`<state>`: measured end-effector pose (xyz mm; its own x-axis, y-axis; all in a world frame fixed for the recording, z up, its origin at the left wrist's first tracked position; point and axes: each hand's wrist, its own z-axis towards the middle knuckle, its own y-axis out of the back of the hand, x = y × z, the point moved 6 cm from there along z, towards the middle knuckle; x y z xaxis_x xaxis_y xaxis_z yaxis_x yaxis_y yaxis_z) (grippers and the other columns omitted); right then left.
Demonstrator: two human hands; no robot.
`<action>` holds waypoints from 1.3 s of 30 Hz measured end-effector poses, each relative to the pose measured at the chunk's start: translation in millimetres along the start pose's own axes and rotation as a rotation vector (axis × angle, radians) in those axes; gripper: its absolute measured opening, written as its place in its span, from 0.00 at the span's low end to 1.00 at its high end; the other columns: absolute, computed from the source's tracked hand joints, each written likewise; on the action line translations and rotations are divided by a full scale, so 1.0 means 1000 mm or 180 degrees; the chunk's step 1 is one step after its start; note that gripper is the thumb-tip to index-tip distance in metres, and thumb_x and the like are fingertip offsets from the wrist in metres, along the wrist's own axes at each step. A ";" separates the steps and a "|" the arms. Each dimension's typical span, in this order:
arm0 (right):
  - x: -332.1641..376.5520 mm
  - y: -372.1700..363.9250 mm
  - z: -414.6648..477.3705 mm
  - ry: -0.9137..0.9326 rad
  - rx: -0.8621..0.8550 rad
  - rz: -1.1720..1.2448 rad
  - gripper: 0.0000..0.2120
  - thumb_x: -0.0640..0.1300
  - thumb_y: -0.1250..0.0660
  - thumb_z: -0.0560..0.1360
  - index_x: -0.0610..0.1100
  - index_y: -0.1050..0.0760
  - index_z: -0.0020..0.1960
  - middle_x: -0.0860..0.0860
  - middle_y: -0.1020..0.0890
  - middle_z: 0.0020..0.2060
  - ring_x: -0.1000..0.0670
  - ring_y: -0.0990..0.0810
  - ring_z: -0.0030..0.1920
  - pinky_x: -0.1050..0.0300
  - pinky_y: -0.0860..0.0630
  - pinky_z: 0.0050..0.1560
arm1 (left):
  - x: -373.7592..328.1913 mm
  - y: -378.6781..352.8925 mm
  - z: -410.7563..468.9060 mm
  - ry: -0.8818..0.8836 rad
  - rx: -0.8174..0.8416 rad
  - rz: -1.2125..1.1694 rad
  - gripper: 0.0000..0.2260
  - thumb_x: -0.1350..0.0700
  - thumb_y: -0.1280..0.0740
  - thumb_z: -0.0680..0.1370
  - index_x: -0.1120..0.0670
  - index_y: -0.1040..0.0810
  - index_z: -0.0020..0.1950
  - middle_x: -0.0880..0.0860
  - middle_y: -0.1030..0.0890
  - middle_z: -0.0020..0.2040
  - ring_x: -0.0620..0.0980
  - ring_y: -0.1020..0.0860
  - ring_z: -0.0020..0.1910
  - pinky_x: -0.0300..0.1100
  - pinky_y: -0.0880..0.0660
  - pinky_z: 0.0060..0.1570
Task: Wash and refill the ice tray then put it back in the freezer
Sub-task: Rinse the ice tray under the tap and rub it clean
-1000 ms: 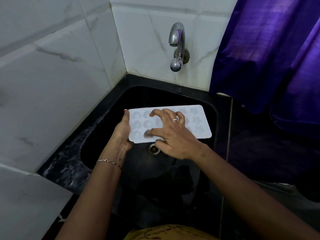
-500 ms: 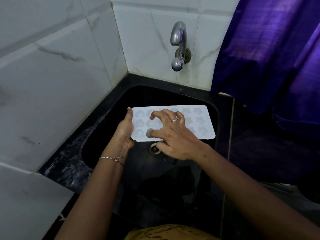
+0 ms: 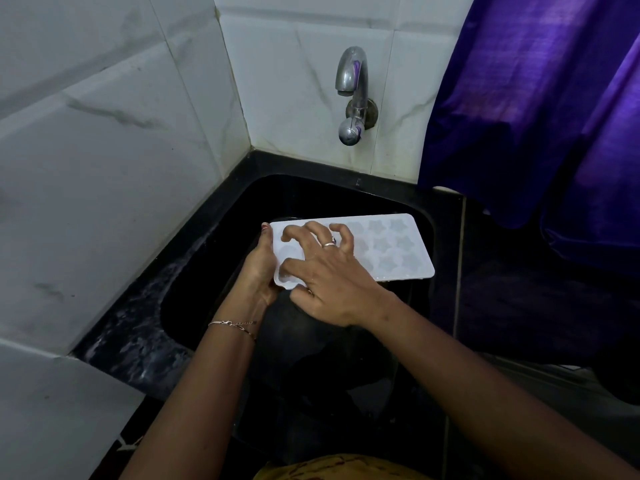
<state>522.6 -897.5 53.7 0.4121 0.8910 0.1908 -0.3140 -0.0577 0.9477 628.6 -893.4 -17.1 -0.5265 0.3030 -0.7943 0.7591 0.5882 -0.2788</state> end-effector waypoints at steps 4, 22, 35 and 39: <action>0.000 -0.009 -0.004 0.0050 0.0076 0.0079 0.19 0.52 0.47 0.70 0.54 0.20 0.49 0.52 0.32 0.65 0.48 0.37 0.68 0.43 0.53 0.67 | 0.001 0.002 -0.004 0.0043 -0.0111 -0.0023 0.27 0.37 0.50 0.81 0.58 0.23 0.53 0.59 0.17 0.47 0.55 0.17 0.43 0.47 0.21 0.44; -0.004 -0.011 -0.008 0.0131 -0.0019 0.0268 0.18 0.51 0.47 0.70 0.55 0.20 0.50 0.52 0.32 0.63 0.49 0.39 0.66 0.47 0.52 0.65 | 0.005 0.006 0.005 -0.0050 -0.0265 0.0072 0.26 0.39 0.48 0.81 0.59 0.22 0.50 0.55 0.16 0.37 0.53 0.17 0.38 0.46 0.21 0.42; -0.136 0.011 -0.056 -0.2636 -0.0679 0.1114 0.23 0.50 0.41 0.79 0.43 0.37 0.71 0.47 0.38 0.71 0.45 0.40 0.71 0.50 0.42 0.69 | 0.003 0.033 0.015 -0.0115 -0.0308 -0.0195 0.25 0.39 0.50 0.82 0.54 0.21 0.51 0.52 0.15 0.41 0.52 0.16 0.38 0.44 0.21 0.31; -0.143 -0.010 -0.056 -0.3128 -0.0421 0.2787 0.19 0.53 0.47 0.83 0.42 0.30 0.66 0.43 0.27 0.65 0.44 0.26 0.63 0.44 0.30 0.66 | 0.002 0.037 0.019 -0.0043 -0.0310 -0.0326 0.24 0.39 0.51 0.82 0.53 0.21 0.52 0.52 0.16 0.45 0.52 0.17 0.41 0.46 0.21 0.34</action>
<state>418.8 -999.0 2.9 0.4583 -0.1168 0.8811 -0.8495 -0.3492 0.3956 662.6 -885.6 -39.7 -0.5936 0.2279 -0.7719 0.6605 0.6858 -0.3055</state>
